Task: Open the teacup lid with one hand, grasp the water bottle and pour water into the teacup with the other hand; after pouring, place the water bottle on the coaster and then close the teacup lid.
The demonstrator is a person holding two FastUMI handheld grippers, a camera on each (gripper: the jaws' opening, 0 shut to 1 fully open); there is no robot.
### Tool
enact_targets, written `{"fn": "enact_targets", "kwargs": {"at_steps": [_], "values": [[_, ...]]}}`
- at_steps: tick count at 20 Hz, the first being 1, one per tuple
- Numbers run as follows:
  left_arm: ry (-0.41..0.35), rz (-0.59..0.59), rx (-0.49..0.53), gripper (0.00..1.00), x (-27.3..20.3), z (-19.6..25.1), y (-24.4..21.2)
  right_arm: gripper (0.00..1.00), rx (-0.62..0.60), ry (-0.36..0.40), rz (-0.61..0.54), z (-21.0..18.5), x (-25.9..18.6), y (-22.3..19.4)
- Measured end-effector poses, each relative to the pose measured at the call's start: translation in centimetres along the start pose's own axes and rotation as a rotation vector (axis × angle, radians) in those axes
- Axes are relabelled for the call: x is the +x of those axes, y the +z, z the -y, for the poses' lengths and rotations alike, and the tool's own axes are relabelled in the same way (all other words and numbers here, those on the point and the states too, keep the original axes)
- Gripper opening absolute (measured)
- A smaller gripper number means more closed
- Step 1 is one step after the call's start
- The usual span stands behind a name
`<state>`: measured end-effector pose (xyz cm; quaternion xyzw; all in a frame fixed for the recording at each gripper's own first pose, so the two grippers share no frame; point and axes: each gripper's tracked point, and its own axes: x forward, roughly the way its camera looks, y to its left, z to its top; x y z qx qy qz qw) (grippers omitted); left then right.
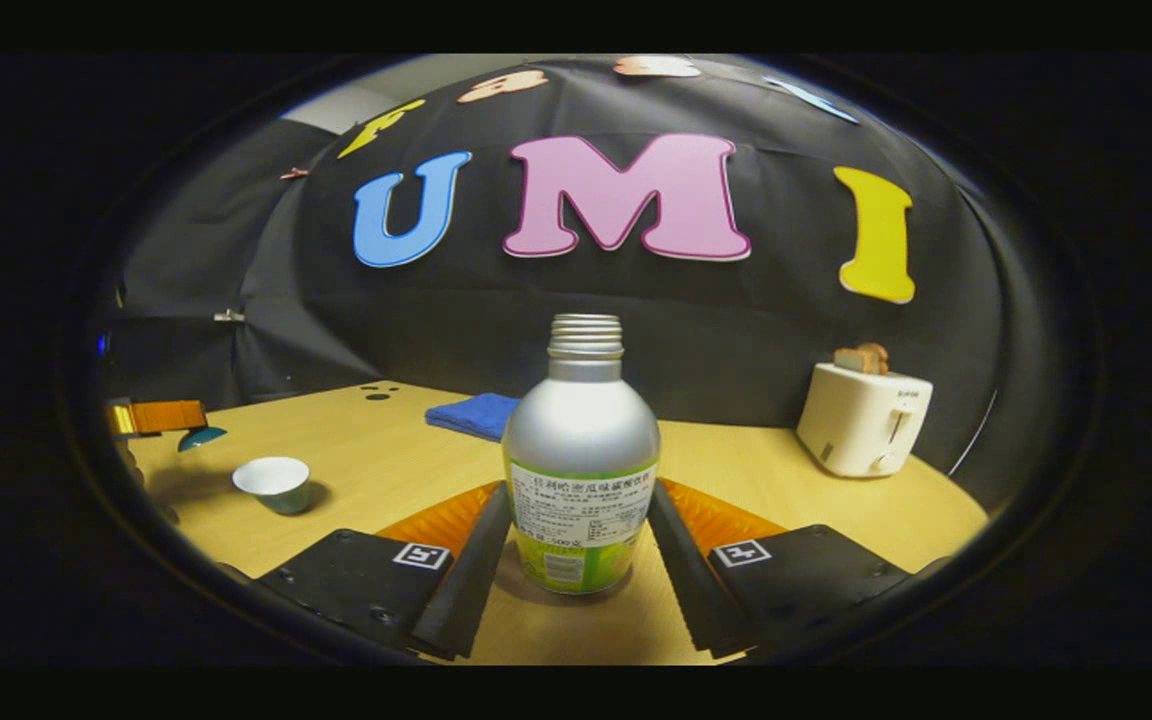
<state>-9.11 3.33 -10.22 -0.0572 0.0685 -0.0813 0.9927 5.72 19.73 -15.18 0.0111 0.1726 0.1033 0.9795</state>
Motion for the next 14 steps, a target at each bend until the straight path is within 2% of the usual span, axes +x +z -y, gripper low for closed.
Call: {"fn": "enact_targets", "kwargs": {"at_steps": [4,8,14], "values": [[0.002,0.006,0.003,0.30,0.1,-0.1,0.2,0.80,-0.276,-0.051,0.014,-0.3,-2.0,1.2],[0.013,0.008,-0.016,0.30,-0.2,-0.9,0.4,0.79,-0.572,-0.048,-0.001,-3.1,-2.0,1.1],[0.052,0.020,-0.050,0.30,-2.0,-3.1,1.1,0.78,-0.913,-0.044,0.066,-7.5,-1.7,1.9]]}}
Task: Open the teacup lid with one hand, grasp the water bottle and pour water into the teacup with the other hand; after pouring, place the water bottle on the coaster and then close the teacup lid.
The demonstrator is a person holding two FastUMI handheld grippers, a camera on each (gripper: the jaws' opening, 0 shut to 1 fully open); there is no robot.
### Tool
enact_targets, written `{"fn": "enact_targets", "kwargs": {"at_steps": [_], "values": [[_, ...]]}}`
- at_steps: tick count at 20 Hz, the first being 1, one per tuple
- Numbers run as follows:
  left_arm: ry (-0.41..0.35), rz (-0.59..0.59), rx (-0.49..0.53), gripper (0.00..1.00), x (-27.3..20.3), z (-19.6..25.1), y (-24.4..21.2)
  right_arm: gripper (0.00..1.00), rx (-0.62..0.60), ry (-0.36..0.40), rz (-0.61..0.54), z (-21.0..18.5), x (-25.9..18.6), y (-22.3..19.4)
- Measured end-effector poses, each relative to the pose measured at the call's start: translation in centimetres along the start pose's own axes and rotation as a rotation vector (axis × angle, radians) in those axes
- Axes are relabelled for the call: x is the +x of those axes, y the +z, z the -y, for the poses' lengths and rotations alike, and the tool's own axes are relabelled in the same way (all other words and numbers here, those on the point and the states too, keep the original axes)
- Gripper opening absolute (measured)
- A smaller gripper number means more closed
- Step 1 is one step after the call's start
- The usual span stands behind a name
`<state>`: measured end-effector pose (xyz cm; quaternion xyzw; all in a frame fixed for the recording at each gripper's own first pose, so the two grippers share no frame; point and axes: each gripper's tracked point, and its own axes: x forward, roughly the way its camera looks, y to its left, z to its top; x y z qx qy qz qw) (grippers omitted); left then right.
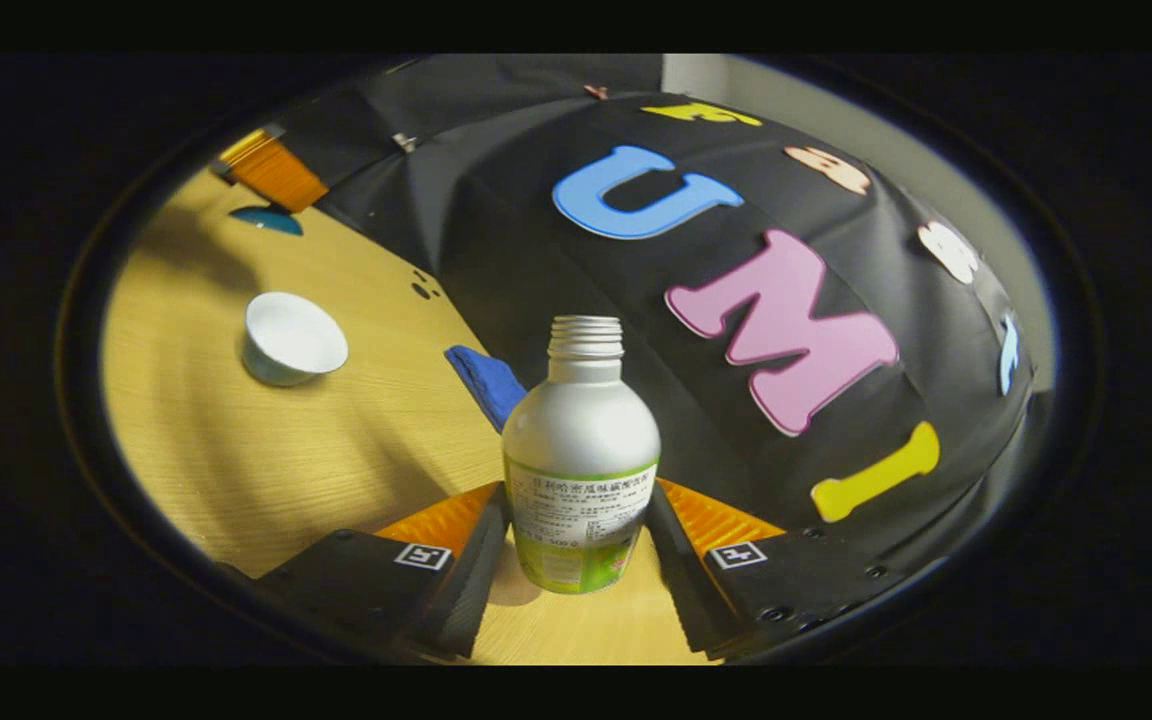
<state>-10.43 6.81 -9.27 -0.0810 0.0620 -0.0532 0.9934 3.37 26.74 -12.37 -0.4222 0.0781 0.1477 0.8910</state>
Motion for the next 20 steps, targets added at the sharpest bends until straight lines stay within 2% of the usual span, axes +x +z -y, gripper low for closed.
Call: {"fn": "enact_targets", "kwargs": {"at_steps": [6,7,9,20], "values": [[-0.008,0.010,-0.069,0.31,-0.9,-0.9,0.7,0.78,-0.356,-0.044,0.030,-1.3,-0.2,2.0],[-0.010,0.010,-0.071,0.31,-1.0,-0.9,0.7,0.75,-0.397,-0.044,0.034,-1.7,-0.3,2.4],[-0.014,0.012,-0.080,0.30,-0.9,-0.9,0.6,0.80,-0.457,-0.033,0.037,-2.7,0.5,2.7],[-0.026,0.006,-0.114,0.30,-0.9,-1.0,0.8,0.78,-0.728,-0.025,0.056,-4.4,1.5,4.1]]}}
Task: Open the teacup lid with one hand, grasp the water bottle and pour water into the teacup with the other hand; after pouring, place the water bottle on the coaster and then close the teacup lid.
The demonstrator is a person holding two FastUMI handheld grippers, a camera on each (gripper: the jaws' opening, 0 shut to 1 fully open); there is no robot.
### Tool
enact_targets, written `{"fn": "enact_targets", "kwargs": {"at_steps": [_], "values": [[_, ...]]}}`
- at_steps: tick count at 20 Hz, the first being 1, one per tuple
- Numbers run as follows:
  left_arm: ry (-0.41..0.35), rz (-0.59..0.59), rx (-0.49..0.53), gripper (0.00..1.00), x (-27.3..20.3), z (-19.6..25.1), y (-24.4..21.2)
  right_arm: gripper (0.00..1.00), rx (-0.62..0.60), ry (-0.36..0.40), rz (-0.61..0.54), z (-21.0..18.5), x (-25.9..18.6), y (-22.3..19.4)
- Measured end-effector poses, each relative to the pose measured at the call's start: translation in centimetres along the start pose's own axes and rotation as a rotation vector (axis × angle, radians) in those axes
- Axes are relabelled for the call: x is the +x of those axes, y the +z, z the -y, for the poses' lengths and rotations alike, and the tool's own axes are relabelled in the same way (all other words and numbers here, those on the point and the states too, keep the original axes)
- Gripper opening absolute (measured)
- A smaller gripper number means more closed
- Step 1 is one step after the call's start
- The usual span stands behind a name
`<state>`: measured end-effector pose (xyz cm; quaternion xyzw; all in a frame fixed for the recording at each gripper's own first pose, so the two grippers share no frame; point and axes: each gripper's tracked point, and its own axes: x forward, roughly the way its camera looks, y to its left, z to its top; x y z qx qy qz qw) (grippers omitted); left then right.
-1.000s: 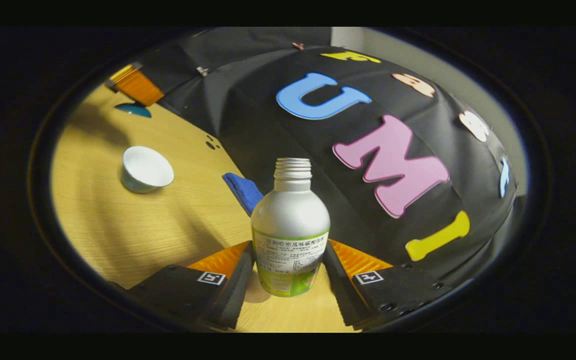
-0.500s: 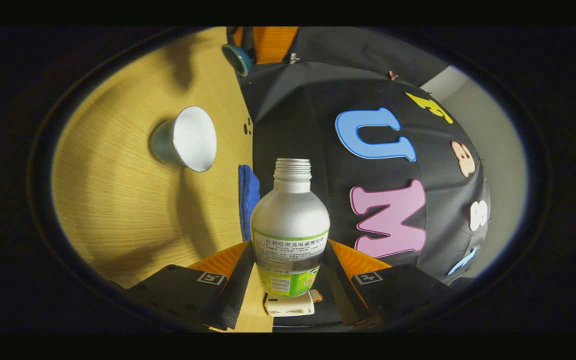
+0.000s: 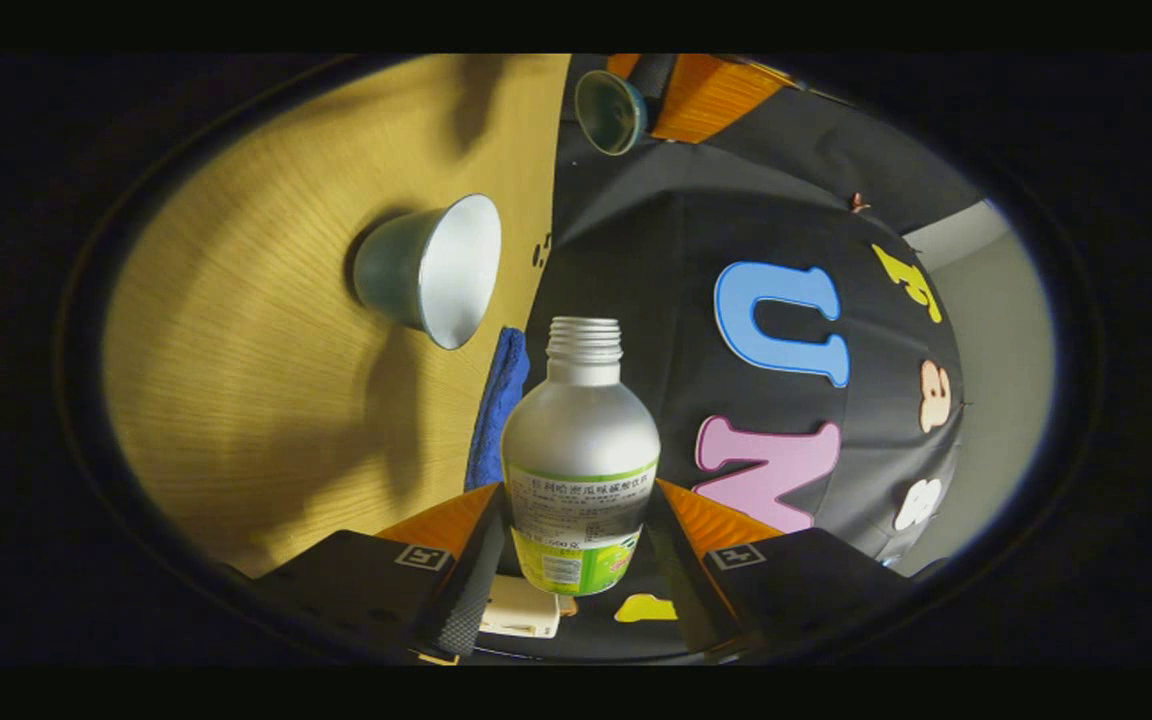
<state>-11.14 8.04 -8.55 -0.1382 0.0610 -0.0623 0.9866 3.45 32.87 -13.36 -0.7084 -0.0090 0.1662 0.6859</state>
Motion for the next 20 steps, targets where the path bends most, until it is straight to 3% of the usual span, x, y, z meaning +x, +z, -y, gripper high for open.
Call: {"fn": "enact_targets", "kwargs": {"at_steps": [20], "values": [[-0.002,-0.006,0.004,0.30,0.05,0.00,0.11,0.78,-0.214,-0.007,0.024,0.03,-0.17,0.12]]}}
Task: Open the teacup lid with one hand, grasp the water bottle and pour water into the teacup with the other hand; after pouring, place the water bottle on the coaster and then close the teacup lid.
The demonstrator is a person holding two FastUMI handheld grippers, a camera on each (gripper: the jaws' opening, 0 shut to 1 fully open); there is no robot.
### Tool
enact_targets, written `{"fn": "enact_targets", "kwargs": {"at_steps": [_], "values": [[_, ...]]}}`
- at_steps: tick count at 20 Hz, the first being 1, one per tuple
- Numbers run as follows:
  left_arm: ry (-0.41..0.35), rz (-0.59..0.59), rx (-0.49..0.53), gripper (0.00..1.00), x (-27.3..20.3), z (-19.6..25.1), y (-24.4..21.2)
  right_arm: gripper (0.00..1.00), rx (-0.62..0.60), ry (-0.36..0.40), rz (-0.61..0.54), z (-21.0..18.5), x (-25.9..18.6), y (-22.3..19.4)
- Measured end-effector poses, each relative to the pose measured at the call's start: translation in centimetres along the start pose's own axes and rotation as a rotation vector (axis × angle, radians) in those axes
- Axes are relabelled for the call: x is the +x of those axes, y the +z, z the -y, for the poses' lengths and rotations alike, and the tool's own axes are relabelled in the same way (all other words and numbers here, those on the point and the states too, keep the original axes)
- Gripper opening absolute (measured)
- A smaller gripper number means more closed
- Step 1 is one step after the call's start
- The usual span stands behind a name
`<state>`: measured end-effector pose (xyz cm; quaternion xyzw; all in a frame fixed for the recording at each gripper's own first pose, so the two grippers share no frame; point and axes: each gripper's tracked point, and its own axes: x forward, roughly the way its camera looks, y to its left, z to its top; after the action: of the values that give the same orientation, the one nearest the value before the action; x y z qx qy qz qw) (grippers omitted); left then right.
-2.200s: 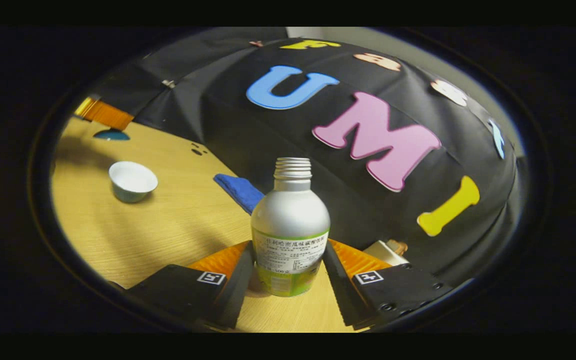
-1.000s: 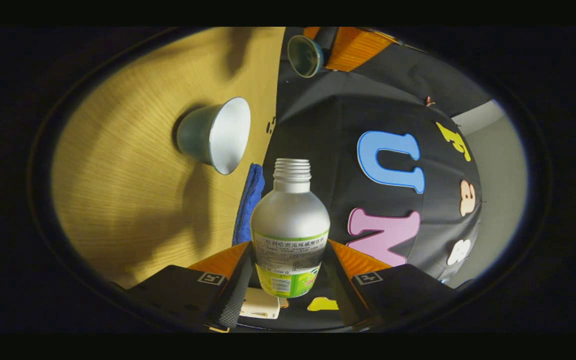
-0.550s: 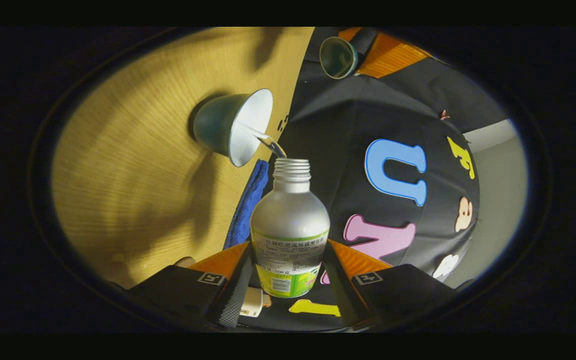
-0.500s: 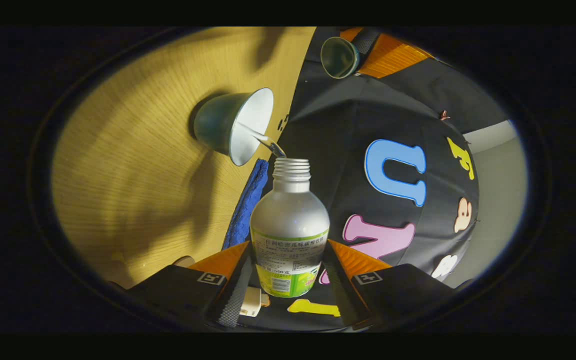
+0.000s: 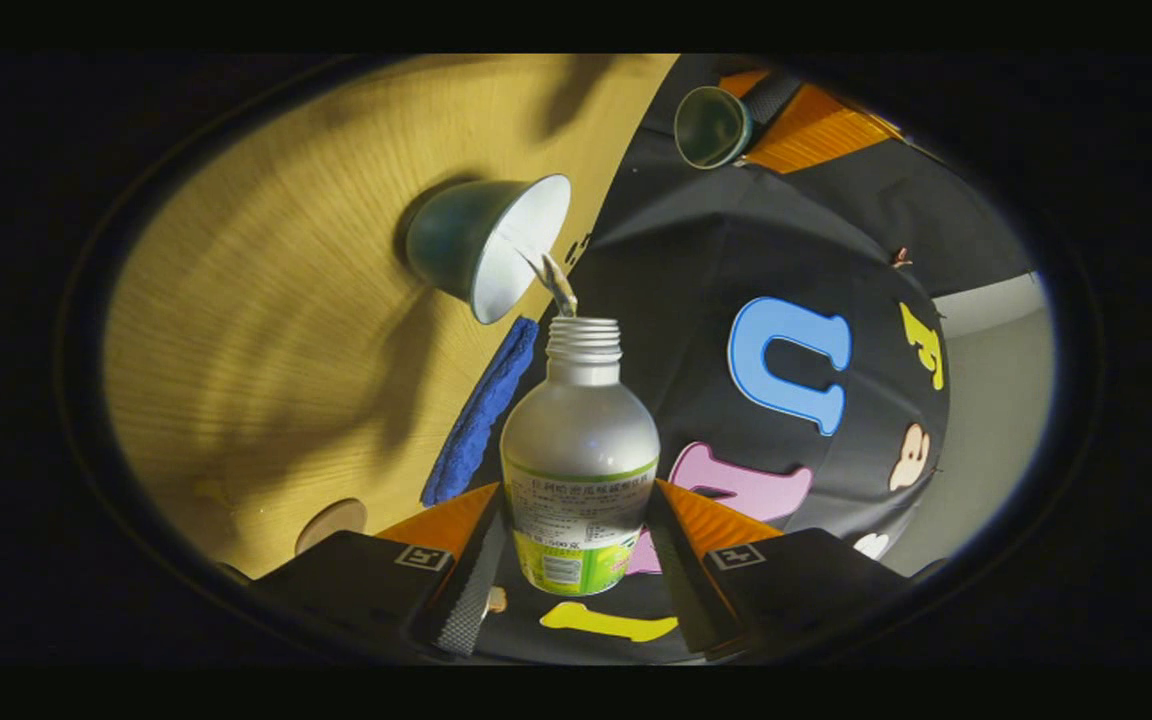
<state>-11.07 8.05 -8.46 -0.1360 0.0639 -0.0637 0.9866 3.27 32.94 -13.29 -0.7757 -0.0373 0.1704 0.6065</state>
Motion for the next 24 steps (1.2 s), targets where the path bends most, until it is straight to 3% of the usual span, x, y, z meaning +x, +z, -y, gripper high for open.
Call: {"fn": "enact_targets", "kwargs": {"at_steps": [11,24], "values": [[-0.001,-0.002,-0.005,0.30,0.1,0.0,0.0,0.77,-0.144,-0.029,0.027,1.1,0.4,-0.1],[-0.003,-0.005,-0.014,0.30,0.0,0.0,0.2,0.77,-0.364,-0.128,0.093,5.0,0.8,1.1]]}}
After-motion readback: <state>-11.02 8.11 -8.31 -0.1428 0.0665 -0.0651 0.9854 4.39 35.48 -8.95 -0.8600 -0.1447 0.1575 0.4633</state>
